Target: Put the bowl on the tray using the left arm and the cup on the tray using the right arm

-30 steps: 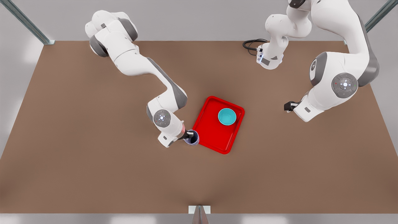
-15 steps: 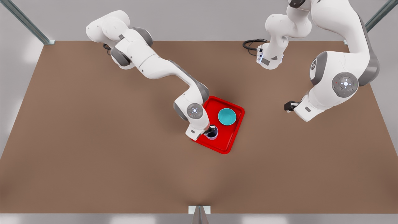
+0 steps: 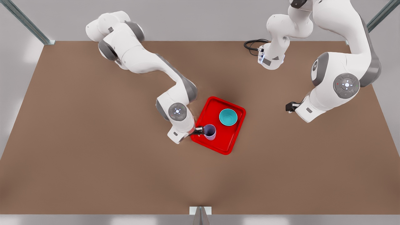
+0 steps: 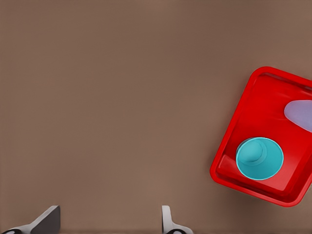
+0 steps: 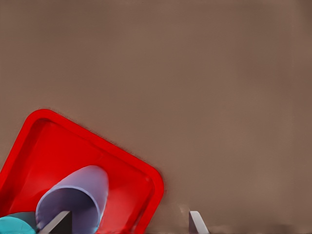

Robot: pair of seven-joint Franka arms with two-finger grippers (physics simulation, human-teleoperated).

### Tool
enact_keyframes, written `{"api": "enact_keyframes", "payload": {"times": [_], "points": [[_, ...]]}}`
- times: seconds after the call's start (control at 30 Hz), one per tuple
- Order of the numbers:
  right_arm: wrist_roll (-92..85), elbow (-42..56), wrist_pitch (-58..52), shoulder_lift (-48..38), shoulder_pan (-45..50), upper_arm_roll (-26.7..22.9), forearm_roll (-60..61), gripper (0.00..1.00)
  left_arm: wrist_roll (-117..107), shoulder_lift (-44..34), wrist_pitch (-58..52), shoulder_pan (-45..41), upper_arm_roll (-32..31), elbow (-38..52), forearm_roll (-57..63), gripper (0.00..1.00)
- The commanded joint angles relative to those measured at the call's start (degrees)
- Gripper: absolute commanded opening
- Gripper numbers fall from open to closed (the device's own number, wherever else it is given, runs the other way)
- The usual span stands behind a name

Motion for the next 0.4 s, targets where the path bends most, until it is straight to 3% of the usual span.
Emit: {"api": "enact_keyframes", "payload": {"times": [0.0,0.13,0.2,0.3,0.33,0.37], "points": [[-0.1,-1.5,-0.2,-1.7,-1.0,0.0,0.0,1.0,0.0,0.0,0.0,0.0,0.0,0.0,0.0,1.0],[-14.5,-30.3,-4.7,-33.6,-18.8,-2.4,0.1,1.0,-1.2,1.4,-0.1,0.0,-0.3,1.4,-0.5,1.0],[-24.7,-32.2,-16.8,-37.9,-20.9,-12.3,2.5,1.0,-1.1,2.8,-2.7,0.0,-0.3,5.6,-3.0,1.0],[-31.5,-33.8,-20.1,-40.2,-24.2,-12.8,2.8,1.0,-0.5,2.8,-3.3,0.0,-0.2,5.6,-2.9,1.0],[-31.5,-40.0,-16.0,-44.1,-24.2,-12.7,2.8,1.0,-0.5,2.8,-3.3,0.0,-0.2,5.6,-2.8,1.0],[-31.5,-40.0,-15.4,-43.8,-24.2,-12.6,2.8,1.0,-0.6,2.9,-3.3,0.0,-0.2,5.6,-2.8,1.0]]}}
